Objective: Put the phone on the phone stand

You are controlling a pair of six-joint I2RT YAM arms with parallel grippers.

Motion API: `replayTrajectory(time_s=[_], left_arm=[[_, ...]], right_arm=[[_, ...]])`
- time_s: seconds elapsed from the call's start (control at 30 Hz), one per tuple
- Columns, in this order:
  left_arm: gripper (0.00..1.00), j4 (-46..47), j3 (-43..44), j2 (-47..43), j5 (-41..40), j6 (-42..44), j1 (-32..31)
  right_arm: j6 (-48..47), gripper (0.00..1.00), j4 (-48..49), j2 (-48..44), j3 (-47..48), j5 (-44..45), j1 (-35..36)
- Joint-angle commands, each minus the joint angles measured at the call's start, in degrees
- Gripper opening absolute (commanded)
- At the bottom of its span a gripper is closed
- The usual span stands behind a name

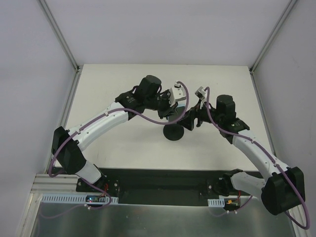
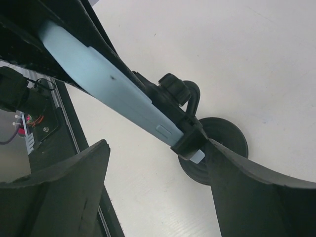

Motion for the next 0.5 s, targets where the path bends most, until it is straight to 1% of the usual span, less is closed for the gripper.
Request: replayTrajectory(time_s=[0.0, 0.07, 0.17, 0.3, 0.37, 0.43, 0.47], left_arm=[[0.0, -8.2, -3.8, 0.5, 3.3, 3.2, 0.1], [0.0, -8.2, -4.5, -0.5, 5.6, 3.5, 0.4], [0.0, -8.5, -4.3, -0.7, 5.1, 3.8, 0.6], [0.0, -8.5, -4.1, -0.4, 7.2, 3.2, 1.5], [0.0, -8.8, -3.2, 0.1, 7.5, 2.7, 1.7], [0.0, -8.8, -2.9, 0.2, 8.6, 2.1, 2.1], [0.0, -8.8, -2.8, 0.3, 9.3, 1.7, 2.5]], right_arm=[[-8.4, 0.8, -4.4, -1.5, 5.2, -4.9, -1.6], [-9.5, 0.8, -4.5, -0.1, 6.3, -7.3, -1.8], [-11.5, 0.78, -4.5, 2.7, 8.7, -7.9, -1.8], [-10.6, 0.72, -3.0, 8.4, 12.6, -11.1, -1.8], [-10.8, 0.69, -3.3, 9.6, 14.3, -12.8, -1.8], [-10.8, 0.62, -3.4, 10.1, 14.3, -13.9, -1.7], [-10.8, 0.55, -3.3, 10.0, 14.0, -14.1, -1.7]])
